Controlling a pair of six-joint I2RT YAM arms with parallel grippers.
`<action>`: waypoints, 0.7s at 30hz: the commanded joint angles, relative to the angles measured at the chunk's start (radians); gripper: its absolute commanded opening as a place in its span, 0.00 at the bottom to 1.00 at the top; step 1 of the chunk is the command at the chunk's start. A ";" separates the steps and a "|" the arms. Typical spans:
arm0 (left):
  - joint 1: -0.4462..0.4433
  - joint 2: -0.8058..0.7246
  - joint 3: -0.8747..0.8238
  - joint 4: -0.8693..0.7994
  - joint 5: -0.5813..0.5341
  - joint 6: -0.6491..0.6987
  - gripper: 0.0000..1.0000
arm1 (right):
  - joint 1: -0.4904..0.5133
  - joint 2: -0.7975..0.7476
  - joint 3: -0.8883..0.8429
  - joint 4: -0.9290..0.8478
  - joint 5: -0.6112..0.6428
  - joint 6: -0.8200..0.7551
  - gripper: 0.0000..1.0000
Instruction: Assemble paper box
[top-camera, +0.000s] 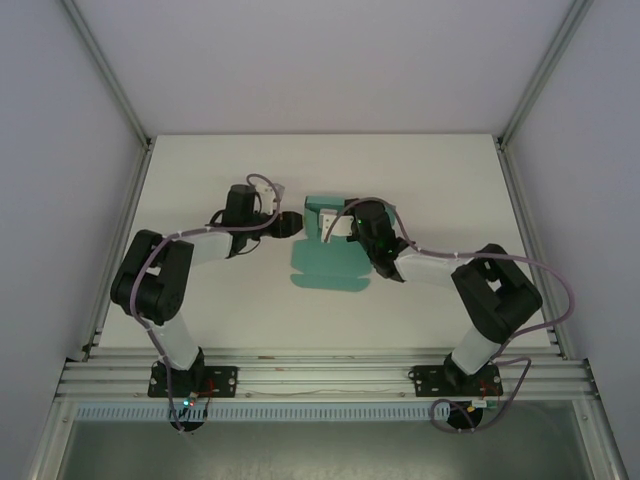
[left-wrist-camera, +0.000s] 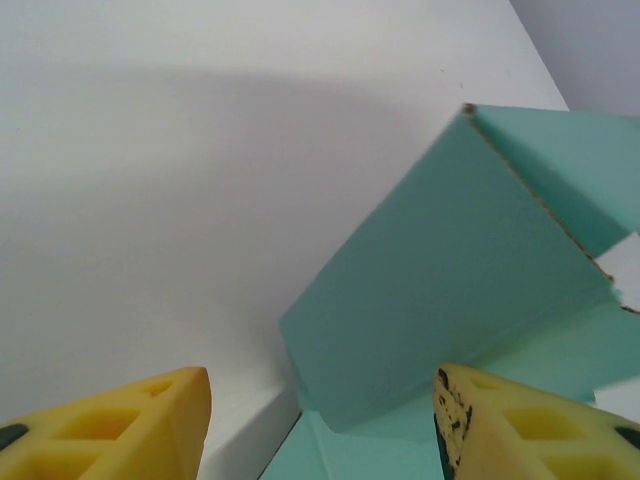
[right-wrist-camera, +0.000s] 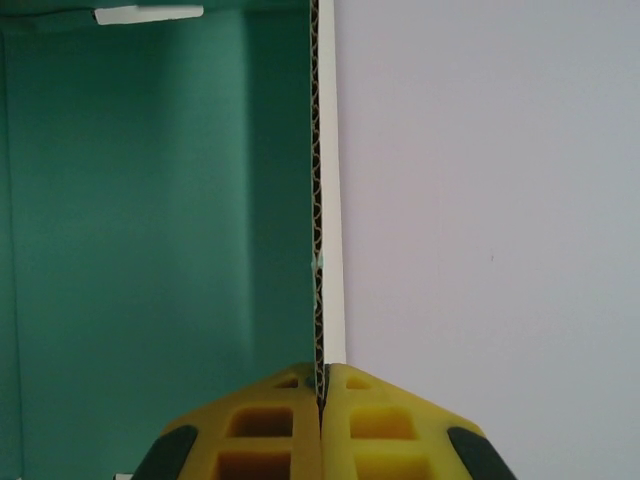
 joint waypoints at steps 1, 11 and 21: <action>-0.041 0.008 0.040 0.019 -0.037 0.105 0.62 | 0.006 0.008 0.020 0.000 0.011 -0.005 0.00; -0.101 0.014 0.020 0.003 -0.180 0.187 0.67 | 0.031 -0.005 -0.065 0.089 0.120 0.003 0.00; -0.121 0.015 -0.006 0.035 -0.217 0.248 0.63 | 0.064 -0.007 -0.129 0.181 0.154 0.004 0.00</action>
